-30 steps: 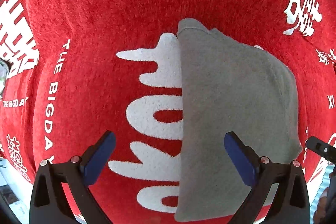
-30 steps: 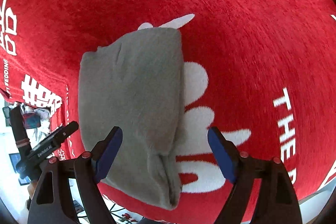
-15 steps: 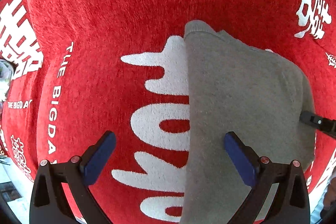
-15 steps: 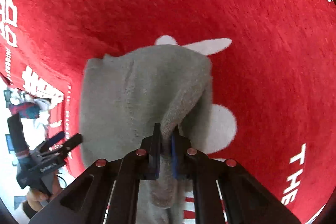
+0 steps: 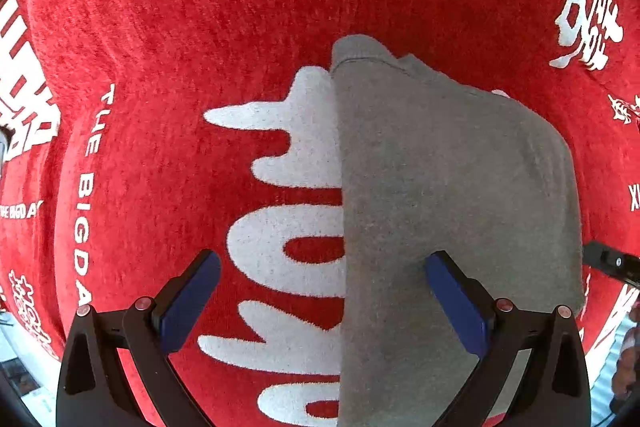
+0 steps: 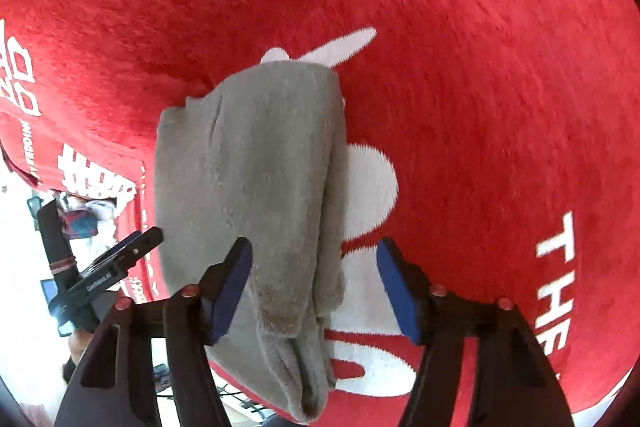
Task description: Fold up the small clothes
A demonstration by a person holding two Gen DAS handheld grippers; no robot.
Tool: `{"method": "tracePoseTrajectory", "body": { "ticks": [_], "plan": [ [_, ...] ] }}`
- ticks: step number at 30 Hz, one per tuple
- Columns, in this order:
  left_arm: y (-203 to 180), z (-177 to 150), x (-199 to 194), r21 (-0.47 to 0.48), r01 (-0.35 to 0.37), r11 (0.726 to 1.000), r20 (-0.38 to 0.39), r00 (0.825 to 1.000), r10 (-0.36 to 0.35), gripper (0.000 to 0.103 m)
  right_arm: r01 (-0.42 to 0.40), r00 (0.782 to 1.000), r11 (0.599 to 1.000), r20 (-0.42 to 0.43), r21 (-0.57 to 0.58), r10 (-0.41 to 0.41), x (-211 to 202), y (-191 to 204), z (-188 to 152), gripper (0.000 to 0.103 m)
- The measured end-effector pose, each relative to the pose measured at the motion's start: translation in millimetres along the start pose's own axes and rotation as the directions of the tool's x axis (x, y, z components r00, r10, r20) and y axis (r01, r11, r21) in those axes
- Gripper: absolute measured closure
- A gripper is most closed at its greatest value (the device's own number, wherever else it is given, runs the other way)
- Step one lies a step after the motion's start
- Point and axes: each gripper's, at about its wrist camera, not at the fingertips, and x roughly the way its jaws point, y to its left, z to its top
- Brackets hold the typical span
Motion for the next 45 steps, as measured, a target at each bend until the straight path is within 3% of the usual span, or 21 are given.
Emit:
{"method": "tracePoseTrajectory", "body": {
  "ticks": [10, 14, 18, 21, 26, 29, 30, 31, 32, 33, 35, 38, 45],
  "plan": [
    [-8.4, 8.7, 8.2, 0.021, 0.087, 0.996, -0.024, 0.996, -0.087, 0.0, -0.048, 0.998, 0.999, -0.039, 0.02, 0.048, 11.3, -3.6, 4.1, 0.033],
    [0.1, 15.8, 12.7, 0.019, 0.147, 0.989, -0.033, 0.989, -0.146, 0.0, -0.112, 0.992, 0.992, -0.054, 0.051, 0.114, 15.0, -11.4, 6.0, 0.031],
    [10.0, 23.5, 27.9, 0.005, 0.233, 0.973, -0.083, 0.969, -0.232, 0.0, -0.182, 0.98, 0.981, -0.065, 0.063, 0.186, 22.5, -15.2, 8.9, 0.03],
    [7.5, 27.5, 39.8, -0.005, 0.312, 0.95, -0.115, 0.944, -0.311, 0.0, -0.234, 0.968, 0.97, -0.079, 0.06, 0.238, 30.8, -11.8, 13.6, 0.03],
    [-21.2, 26.7, 56.3, 0.013, 0.379, 0.925, -0.157, 0.915, -0.372, 0.0, -0.273, 0.959, 0.962, -0.073, 0.007, 0.273, 44.8, 8.4, 19.6, 0.016],
    [-38.2, 23.4, 54.0, 0.045, 0.333, 0.942, -0.135, 0.936, -0.325, 0.0, -0.267, 0.962, 0.964, -0.057, -0.001, 0.266, 46.2, 13.9, 16.5, 0.016],
    [-37.7, 22.5, 52.9, 0.035, 0.335, 0.942, -0.13, 0.936, -0.328, 0.0, -0.268, 0.962, 0.963, -0.05, 0.02, 0.269, 45.3, 12.5, 14.9, 0.017],
    [-35.2, 22.3, 52.7, 0.02, 0.343, 0.939, -0.13, 0.932, -0.338, 0.001, -0.253, 0.966, 0.967, -0.043, 0.041, 0.254, 44.8, 11.2, 13.5, 0.025],
    [-32.4, 21.7, 50.8, 0.008, 0.346, 0.938, -0.119, 0.932, -0.343, 0.008, -0.232, 0.971, 0.971, -0.042, 0.055, 0.234, 44.1, 9.0, 12.9, 0.046],
    [-30.4, 19.3, 47.7, 0.003, 0.347, 0.938, -0.106, 0.933, -0.344, 0.013, -0.219, 0.974, 0.973, -0.046, 0.073, 0.222, 42.4, 4.2, 11.1, 0.059],
    [-24.5, 17.8, 37.8, 0.017, 0.359, 0.933, -0.076, 0.931, -0.357, 0.034, -0.287, 0.956, 0.953, -0.033, 0.101, 0.291, 36.7, 0.1, 6.9, 0.071],
    [-14.3, 12.3, 23.7, 0.042, 0.385, 0.922, -0.045, 0.922, -0.383, 0.054, -0.319, 0.947, 0.944, -0.02, 0.078, 0.322, 24.9, 12.7, 1.4, 0.073],
    [17.8, 1.0, -11.9, 0.033, 0.45, 0.893, -0.01, 0.893, -0.45, 0.058, -0.401, 0.915, 0.915, -0.029, 0.036, 0.402, 8.0, 64.3, -21.3, 0.074]
  ]
}}
